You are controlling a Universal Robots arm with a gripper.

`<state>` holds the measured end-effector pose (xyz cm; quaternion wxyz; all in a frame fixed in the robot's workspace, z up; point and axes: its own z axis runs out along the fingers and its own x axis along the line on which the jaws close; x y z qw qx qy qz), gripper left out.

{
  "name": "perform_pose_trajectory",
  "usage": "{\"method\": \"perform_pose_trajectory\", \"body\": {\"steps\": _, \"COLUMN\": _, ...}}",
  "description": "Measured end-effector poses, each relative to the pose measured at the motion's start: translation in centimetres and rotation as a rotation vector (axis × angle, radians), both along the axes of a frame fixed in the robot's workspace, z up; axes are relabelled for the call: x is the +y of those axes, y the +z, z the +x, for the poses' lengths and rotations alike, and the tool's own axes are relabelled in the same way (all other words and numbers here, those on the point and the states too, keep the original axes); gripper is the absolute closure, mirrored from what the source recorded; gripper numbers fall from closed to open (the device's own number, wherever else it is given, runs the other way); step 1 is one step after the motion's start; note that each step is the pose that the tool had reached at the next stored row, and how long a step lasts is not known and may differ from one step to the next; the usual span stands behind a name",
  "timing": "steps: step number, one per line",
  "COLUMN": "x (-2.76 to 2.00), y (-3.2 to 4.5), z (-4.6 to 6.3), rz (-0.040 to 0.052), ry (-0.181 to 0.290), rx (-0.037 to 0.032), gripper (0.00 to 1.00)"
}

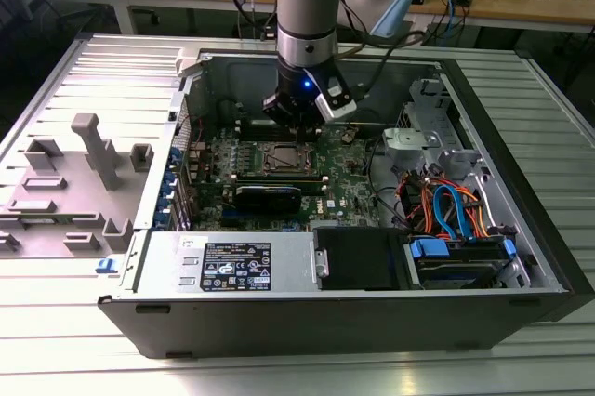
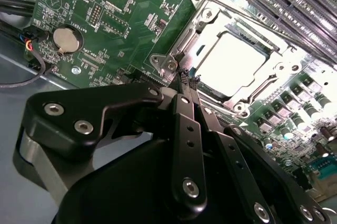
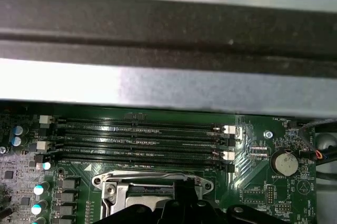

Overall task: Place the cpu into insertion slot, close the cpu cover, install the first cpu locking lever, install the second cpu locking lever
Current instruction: 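Install the second cpu locking lever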

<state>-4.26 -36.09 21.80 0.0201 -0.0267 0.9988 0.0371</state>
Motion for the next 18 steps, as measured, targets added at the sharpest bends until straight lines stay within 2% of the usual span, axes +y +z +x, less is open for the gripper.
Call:
{"method": "perform_pose_trajectory", "body": {"steps": 4, "x": -0.43, "y": 0.0, "z": 0.0, "rz": -0.0001, "ry": 0.0, "rx": 0.0, "gripper": 0.89}}
{"method": "perform_pose_trajectory", "body": {"steps": 7, "x": -0.54, "y": 0.55, "z": 0.0, "rz": -0.0004, "ry": 0.0, "rx": 0.0003, "gripper": 0.89}}
{"method": "perform_pose_trajectory", "body": {"steps": 8, "x": -0.54, "y": 0.9, "z": 0.0, "rz": -0.0003, "ry": 0.0, "rx": 0.002, "gripper": 0.89}}
{"method": "perform_pose_trajectory", "body": {"steps": 10, "x": -0.59, "y": 1.01, "z": 0.0, "rz": 0.0, "ry": 0.0, "rx": 0.0064, "gripper": 0.89}}
{"method": "perform_pose_trajectory", "body": {"steps": 14, "x": -0.78, "y": 1.02, "z": 0.1, "rz": -0.0012, "ry": 0.0, "rx": 0.0231, "gripper": 0.89}}
{"method": "perform_pose_trajectory", "body": {"steps": 18, "x": -1.37, "y": 1.01, "z": 0.1, "rz": -0.0014, "ry": 0.0, "rx": 0.0281, "gripper": 0.89}}
